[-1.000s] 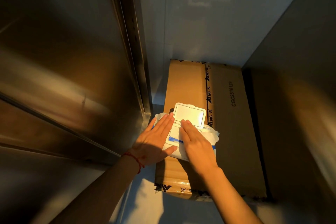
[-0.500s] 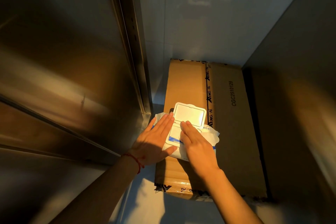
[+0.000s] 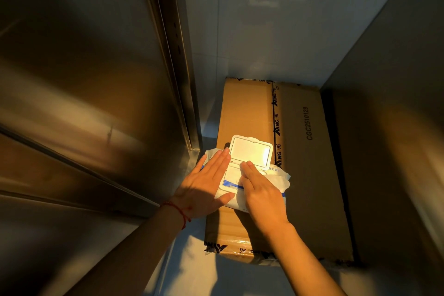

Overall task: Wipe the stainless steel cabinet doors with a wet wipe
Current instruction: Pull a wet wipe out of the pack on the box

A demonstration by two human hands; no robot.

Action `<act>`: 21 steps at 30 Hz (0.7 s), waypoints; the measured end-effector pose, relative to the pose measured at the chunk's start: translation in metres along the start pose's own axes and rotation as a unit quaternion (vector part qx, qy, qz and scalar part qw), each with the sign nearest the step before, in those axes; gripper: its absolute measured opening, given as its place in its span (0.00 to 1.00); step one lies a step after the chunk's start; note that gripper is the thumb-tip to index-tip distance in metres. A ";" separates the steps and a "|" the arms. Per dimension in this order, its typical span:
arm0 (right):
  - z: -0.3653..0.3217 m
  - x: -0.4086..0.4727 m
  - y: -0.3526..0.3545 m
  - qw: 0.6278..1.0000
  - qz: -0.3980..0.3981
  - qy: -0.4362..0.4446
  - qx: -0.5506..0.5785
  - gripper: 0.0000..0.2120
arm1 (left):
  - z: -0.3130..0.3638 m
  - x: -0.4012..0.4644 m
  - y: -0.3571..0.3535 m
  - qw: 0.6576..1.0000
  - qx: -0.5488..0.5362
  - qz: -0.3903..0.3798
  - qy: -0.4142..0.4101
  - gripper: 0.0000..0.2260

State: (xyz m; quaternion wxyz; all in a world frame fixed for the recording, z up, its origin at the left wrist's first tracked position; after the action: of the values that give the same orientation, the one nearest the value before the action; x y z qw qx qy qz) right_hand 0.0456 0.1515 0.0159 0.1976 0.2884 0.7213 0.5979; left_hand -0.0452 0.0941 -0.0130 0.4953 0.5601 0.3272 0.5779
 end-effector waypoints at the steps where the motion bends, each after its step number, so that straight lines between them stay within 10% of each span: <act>1: 0.000 0.000 -0.001 1.000 -0.002 0.001 -0.002 0.34 | 0.000 0.000 0.000 1.000 -0.001 0.004 -0.001 0.31; 21: -0.004 0.003 0.005 0.999 0.007 0.030 -0.025 0.33 | 0.001 0.000 0.000 1.000 0.008 0.005 -0.008 0.31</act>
State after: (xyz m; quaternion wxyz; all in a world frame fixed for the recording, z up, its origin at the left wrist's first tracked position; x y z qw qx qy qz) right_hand 0.0418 0.1514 0.0213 0.1792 0.2704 0.7095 0.6257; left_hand -0.0442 0.0941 -0.0129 0.4907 0.5701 0.3250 0.5732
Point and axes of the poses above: each hand's wrist, its own x-axis towards the middle knuckle, its own y-axis out of the back of the hand, z = x × y, the point moved 8 cm from there along x, towards the middle knuckle, and after that the axes turned 13 degrees about -y, right-handed, at the moved point
